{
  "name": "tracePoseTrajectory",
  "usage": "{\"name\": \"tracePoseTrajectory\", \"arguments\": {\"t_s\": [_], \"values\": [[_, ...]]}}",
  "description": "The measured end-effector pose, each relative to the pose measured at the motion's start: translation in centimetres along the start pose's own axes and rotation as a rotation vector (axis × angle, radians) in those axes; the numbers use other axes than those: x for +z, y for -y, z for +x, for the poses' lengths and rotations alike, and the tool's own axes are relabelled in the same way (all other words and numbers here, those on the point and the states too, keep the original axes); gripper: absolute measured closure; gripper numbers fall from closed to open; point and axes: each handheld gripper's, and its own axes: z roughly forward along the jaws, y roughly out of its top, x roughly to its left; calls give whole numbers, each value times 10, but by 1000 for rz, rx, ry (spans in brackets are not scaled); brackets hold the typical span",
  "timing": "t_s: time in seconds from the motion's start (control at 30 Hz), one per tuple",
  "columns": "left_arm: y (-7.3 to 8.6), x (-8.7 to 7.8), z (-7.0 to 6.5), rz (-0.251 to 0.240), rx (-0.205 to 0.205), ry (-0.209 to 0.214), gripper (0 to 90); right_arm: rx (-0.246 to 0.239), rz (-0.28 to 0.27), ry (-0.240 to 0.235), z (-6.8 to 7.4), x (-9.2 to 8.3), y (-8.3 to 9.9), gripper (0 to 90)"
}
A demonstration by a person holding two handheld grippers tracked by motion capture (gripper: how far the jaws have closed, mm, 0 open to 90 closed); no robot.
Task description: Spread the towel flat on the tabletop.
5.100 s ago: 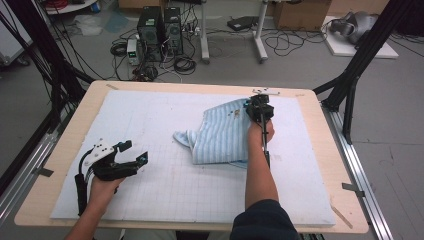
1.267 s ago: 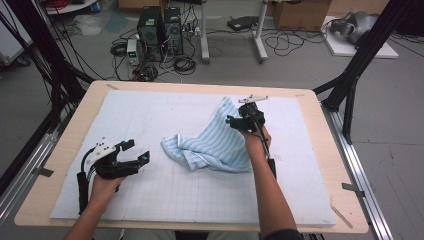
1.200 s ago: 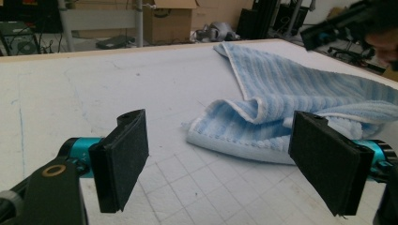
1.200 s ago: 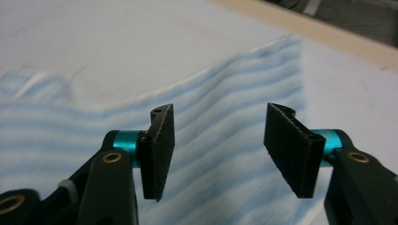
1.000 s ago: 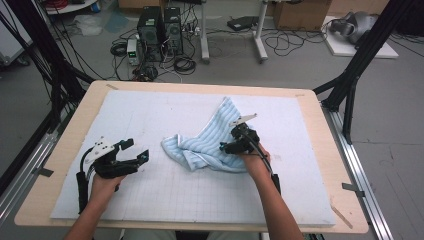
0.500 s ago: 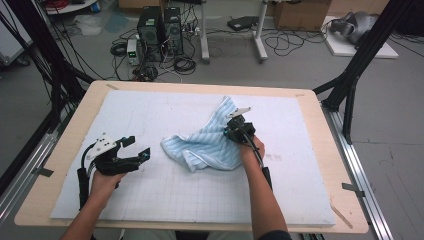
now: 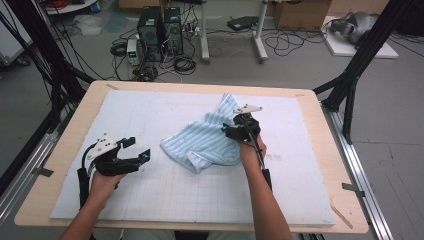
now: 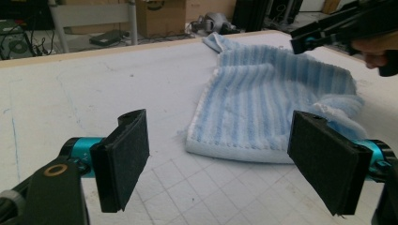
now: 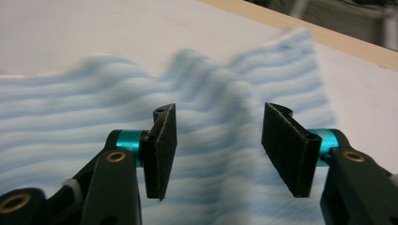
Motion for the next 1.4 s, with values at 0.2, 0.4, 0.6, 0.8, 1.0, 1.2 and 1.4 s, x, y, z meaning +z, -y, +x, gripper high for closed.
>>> {"name": "tracePoseTrajectory", "arguments": {"t_s": [0.2,0.4,0.6,0.8,1.0,1.2,1.4], "values": [[0,-6,-3,-12,-5,-5,214,-15,-4,-193,34,-26,23,398],[3,-17,-9,-7,-9,0,218,-38,39,-307,56,-24,48,501],[7,-25,-13,-5,-13,2,219,-117,88,-282,63,-27,63,827],[8,-27,-16,-11,-15,8,219,-152,55,-281,49,-63,80,842],[7,-22,-19,-11,-16,12,220,-197,55,-255,27,-95,100,842],[7,-15,-21,-4,-15,18,220,-255,90,-230,8,-117,120,767],[8,-13,-19,-7,-18,13,220,-56,-33,-194,-9,-143,125,538]]}}
